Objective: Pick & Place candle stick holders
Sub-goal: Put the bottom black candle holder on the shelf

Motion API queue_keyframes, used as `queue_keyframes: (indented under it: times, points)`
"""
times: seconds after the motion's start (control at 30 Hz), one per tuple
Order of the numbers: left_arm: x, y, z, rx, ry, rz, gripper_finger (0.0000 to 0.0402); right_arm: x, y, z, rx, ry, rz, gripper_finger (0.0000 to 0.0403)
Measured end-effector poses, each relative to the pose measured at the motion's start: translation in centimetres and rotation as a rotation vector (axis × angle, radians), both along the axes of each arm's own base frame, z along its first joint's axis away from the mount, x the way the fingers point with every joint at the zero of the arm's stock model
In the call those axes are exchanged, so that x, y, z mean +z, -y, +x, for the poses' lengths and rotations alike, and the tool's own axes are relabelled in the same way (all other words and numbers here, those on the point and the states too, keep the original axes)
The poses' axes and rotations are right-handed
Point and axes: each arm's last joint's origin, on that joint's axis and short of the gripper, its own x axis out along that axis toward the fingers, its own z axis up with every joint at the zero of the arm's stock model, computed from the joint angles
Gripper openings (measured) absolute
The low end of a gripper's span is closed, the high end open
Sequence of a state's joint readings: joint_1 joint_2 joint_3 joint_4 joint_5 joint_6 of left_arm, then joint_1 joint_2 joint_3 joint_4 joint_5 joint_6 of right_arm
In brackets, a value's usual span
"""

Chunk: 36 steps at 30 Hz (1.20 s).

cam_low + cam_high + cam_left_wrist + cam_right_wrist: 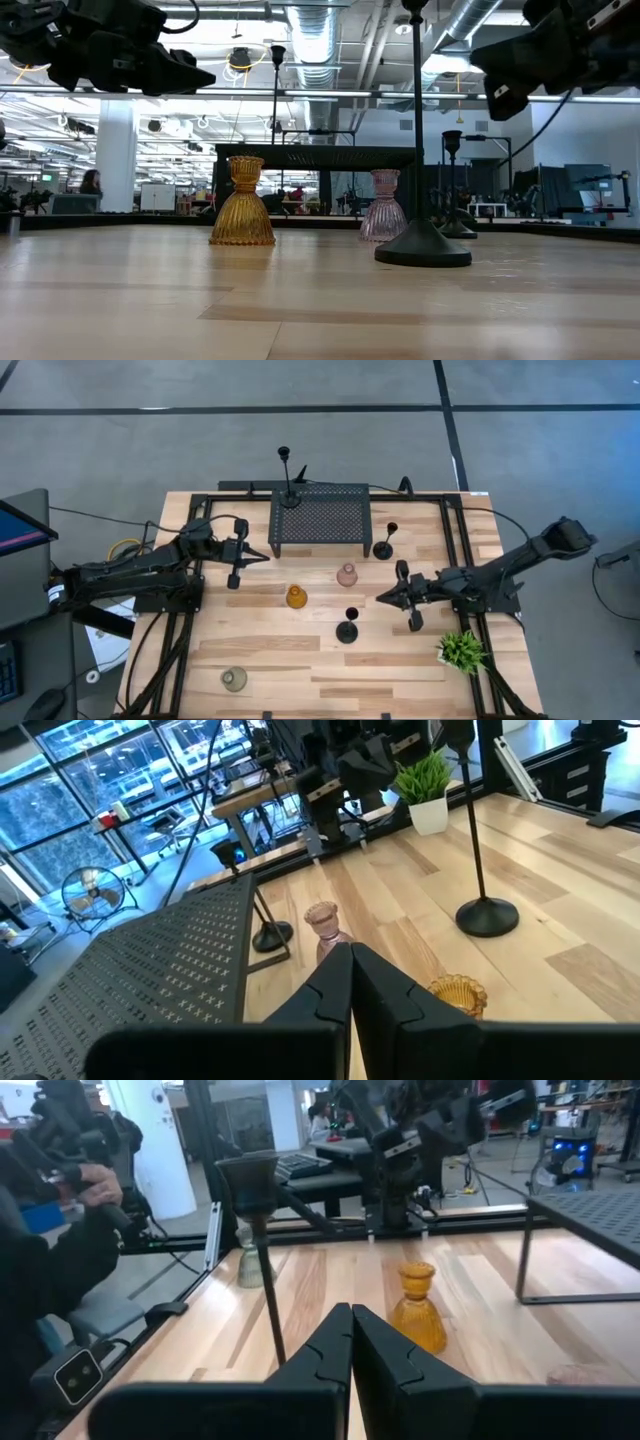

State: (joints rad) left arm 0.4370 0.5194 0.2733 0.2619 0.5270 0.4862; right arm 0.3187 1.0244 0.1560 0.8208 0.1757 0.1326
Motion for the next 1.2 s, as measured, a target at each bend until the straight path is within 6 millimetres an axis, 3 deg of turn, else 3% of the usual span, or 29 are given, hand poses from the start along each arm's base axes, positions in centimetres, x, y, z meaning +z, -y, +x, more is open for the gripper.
queue_keyframes:
  times: [0.3,0.43,0.67,0.87,1.03,1.2]
  points:
    - [0.1,0.0,0.0,0.003,0.008,0.004,0.0004,1.0,-1.4,4.3,-0.005,-0.047,-0.016,0.0003]
    - [0.1,0.0,0.0,0.003,0.008,0.003,0.0007,0.6,-1.9,5.6,-0.003,-0.082,-0.020,0.0031]
    - [0.1,0.0,0.0,0.003,0.008,0.000,0.0005,-1.1,-1.9,5.3,-0.017,-0.258,0.030,0.0120]
    - [0.1,0.0,0.0,0.003,0.008,-0.001,0.0007,-0.5,-2.3,5.3,0.076,-0.220,0.075,0.0185]
    - [0.1,0.0,0.0,0.003,0.008,-0.001,0.0005,0.5,-2.5,5.5,0.103,-0.119,0.106,0.0209]
    - [0.1,0.0,0.0,0.003,0.008,-0.001,0.0008,1.2,-2.6,5.9,0.104,-0.091,0.111,0.0204]
